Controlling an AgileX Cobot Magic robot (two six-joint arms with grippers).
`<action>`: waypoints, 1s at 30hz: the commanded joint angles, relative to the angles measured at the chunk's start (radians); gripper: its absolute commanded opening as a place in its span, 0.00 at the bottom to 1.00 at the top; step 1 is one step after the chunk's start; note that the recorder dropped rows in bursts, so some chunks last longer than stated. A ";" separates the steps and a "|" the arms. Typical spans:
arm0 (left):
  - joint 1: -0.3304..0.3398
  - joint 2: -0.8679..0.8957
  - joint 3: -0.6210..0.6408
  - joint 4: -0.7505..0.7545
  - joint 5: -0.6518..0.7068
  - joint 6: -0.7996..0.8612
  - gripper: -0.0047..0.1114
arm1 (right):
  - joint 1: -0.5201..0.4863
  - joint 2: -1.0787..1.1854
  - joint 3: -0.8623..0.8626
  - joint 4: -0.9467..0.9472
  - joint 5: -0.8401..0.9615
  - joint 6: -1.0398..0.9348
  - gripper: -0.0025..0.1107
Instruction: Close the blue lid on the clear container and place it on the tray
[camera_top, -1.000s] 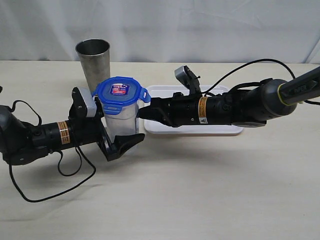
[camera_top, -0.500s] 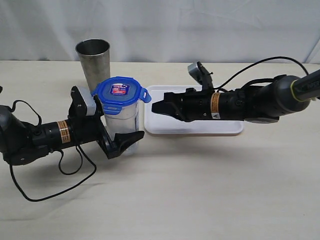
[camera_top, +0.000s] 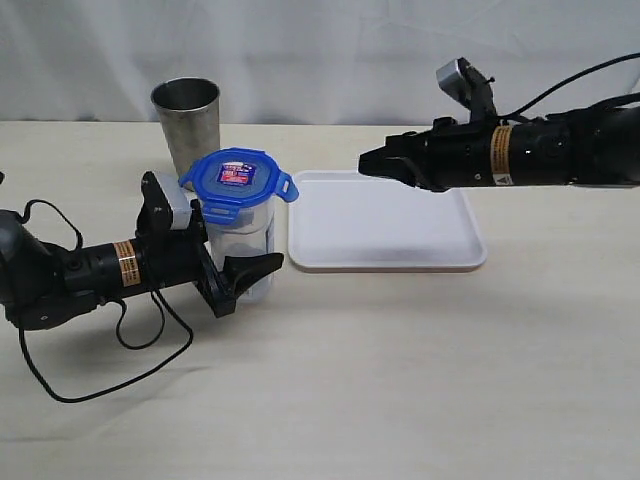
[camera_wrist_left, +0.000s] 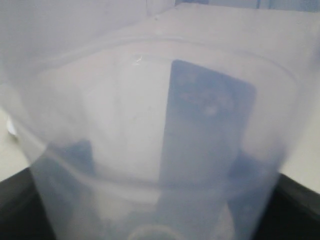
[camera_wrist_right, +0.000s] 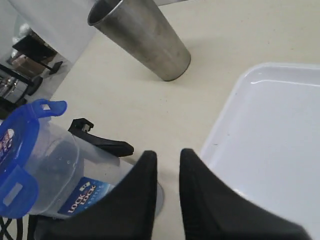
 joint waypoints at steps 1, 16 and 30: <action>-0.001 -0.010 -0.004 -0.002 -0.005 -0.093 0.04 | -0.003 -0.084 -0.002 -0.088 0.061 0.025 0.20; -0.001 -0.018 -0.004 0.110 -0.005 0.037 0.04 | 0.055 -0.515 -0.074 -0.265 0.678 -0.058 0.35; -0.001 -0.018 -0.004 0.118 -0.005 0.037 0.04 | 0.137 -0.348 -0.511 1.690 1.659 -1.940 0.35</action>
